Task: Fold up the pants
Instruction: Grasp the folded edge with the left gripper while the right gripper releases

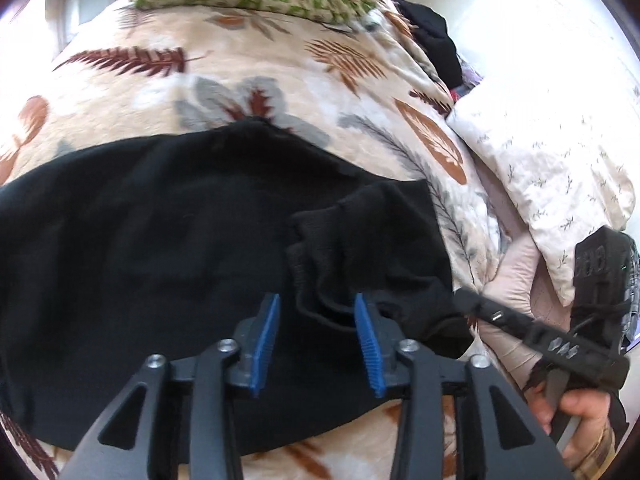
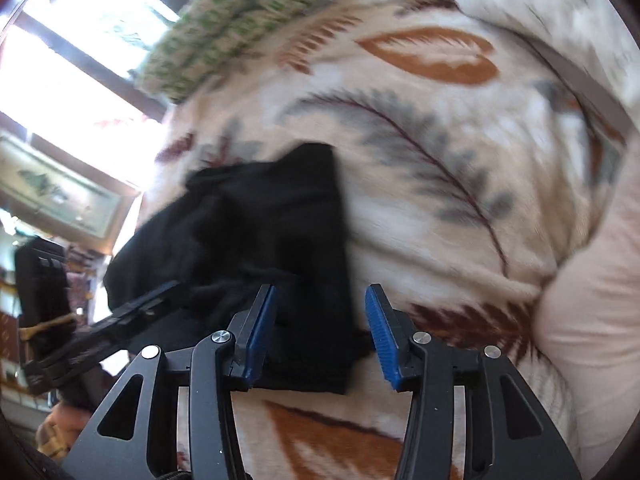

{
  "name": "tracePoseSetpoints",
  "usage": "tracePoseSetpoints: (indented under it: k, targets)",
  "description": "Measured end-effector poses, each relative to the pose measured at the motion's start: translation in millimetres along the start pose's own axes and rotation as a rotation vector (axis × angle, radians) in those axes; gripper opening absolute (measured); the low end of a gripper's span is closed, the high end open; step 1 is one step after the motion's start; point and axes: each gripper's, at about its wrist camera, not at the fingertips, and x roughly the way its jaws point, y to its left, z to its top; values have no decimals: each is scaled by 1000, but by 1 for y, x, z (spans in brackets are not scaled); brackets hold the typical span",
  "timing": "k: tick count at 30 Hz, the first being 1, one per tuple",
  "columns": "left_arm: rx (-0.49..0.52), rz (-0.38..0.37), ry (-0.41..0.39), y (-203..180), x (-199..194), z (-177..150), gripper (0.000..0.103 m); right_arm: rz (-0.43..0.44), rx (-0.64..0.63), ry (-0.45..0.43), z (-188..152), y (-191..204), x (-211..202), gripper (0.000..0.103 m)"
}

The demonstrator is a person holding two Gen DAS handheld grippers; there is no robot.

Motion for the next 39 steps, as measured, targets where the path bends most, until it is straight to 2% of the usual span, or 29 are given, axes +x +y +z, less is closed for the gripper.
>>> tracePoseSetpoints:
  k: [2,5,7,8,9,10,15,18,21,25,26,28,32,35,37,39]
  targets:
    - [5,-4,4,-11,6,4,54,-3,3,33,-7,-2,13,45]
    - [8,2,17,-24,15,8,59,-62,-117,7,-18,18,20,59]
    - [23,22,17,-31,20,9,59,-100,-189,7,-23,32,23,66]
    - [38,57,16,-33,22,8,49,-109,-204,7,-25,35,24,66]
    - [57,108,12,-35,24,6,19,-119,-215,5,-25,36,25,66]
    - [73,149,15,-35,25,4,14,-117,-217,6,-24,35,25,66]
    - [51,163,-4,-9,15,-3,12,-64,-130,24,-13,23,14,66]
    - [32,162,-7,4,11,-6,10,-57,-109,-42,-5,23,-6,66]
    - [23,144,-5,11,11,-7,12,-74,-128,-62,-3,24,-9,66]
    - [53,183,2,3,15,-7,13,-151,-186,28,-17,22,23,66]
    - [68,194,0,1,15,-7,13,-175,-235,0,-22,27,23,66]
    - [80,195,-11,-1,11,-7,13,-214,-289,3,-23,36,22,66]
    - [83,168,-89,-7,-11,0,13,-153,-248,-51,-15,39,6,66]
    - [61,116,-154,-12,-28,13,13,-96,-221,-106,-10,41,-7,56]
    - [32,68,-162,-14,-29,23,13,-55,-190,-119,-8,40,-10,36]
    - [16,50,-141,-20,-20,32,13,2,-152,-105,-9,36,-11,33]
